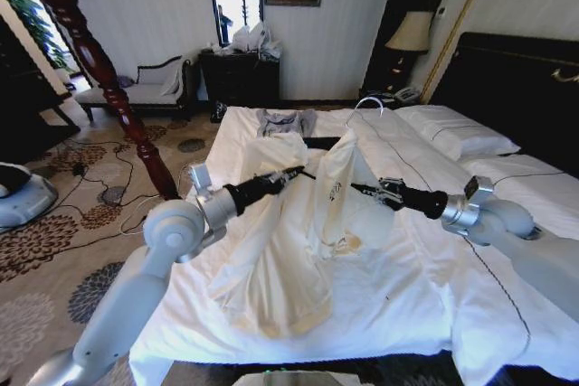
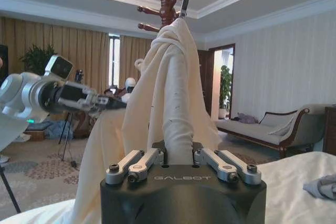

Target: Pick up the clothes from the bed and hang them on the clothes hanger.

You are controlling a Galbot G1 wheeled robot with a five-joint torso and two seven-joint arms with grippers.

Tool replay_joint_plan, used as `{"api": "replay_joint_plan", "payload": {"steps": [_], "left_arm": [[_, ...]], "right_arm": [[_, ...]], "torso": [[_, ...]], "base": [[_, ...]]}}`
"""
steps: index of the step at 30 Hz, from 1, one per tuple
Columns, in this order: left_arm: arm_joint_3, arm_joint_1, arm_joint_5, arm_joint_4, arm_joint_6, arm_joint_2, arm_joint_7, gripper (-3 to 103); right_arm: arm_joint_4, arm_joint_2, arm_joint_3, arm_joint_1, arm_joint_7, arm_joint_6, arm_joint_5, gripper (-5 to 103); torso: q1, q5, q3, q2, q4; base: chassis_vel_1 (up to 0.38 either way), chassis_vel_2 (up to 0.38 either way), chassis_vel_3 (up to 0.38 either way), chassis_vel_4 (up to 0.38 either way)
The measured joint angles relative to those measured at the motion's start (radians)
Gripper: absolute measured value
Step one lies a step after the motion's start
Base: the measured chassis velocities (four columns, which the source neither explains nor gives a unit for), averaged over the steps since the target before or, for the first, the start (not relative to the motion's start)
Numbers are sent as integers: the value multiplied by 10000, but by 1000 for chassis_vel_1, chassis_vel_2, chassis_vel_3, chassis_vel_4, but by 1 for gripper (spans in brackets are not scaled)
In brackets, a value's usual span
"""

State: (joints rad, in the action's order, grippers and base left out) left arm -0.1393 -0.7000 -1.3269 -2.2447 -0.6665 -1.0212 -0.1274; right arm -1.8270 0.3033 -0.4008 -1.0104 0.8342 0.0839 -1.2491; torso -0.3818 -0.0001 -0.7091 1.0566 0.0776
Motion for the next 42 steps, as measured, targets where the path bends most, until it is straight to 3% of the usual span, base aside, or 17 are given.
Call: {"api": "replay_joint_plan", "payload": {"steps": [17, 26, 29, 32, 35, 37, 38, 41, 42], "left_arm": [[1541, 411, 786, 405, 37, -29, 194, 1], [1471, 56, 1347, -4, 348, 409, -14, -1], [986, -406, 1537, -500, 389, 843, -52, 15], [687, -658, 1539, -857, 307, 1121, -71, 20], [53, -1180, 1598, -1749, 225, 1838, -71, 37], [-134, -1300, 1566, -1993, 213, 2029, -74, 42], [-353, -1401, 1528, -2204, 211, 2205, -109, 42], [-1056, -1398, 1449, -2532, 279, 2640, -543, 58], [-1056, -1398, 1449, -2532, 279, 2640, -543, 58]], "right_arm": [[-124, 272, 386, 550, -157, 66, -279, 19], [-3, 240, 324, 676, -36, 252, -408, 19], [95, 229, 291, 753, 80, 298, -412, 19], [158, 238, 295, 853, 105, 312, -432, 19], [320, 244, 354, 1105, 145, 335, -456, 19], [352, 244, 362, 1171, 158, 338, -480, 19], [368, 241, 364, 1238, 184, 339, -520, 19], [380, 181, 365, 1349, 391, 328, -582, 19], [380, 181, 365, 1349, 391, 328, -582, 19]], "torso": [[0, 1, 0, 0, 2], [0, 1, 0, 0, 2], [-1, 0, 0, 0, 0], [-1, 0, 0, 0, -1], [0, 0, 0, 0, -1], [0, 1, 0, 0, -1], [0, 1, 0, 1, -1], [1, -1, 1, 1, -2], [1, -1, 1, 1, -2]], "base": [[0, 0, 0, 0], [0, 0, 0, 0], [0, 0, 0, 0], [0, 0, 0, 0], [0, 0, 0, 0], [0, 0, 0, 0], [0, 0, 0, 0], [0, 0, 0, 0], [0, 0, 0, 0]]}}
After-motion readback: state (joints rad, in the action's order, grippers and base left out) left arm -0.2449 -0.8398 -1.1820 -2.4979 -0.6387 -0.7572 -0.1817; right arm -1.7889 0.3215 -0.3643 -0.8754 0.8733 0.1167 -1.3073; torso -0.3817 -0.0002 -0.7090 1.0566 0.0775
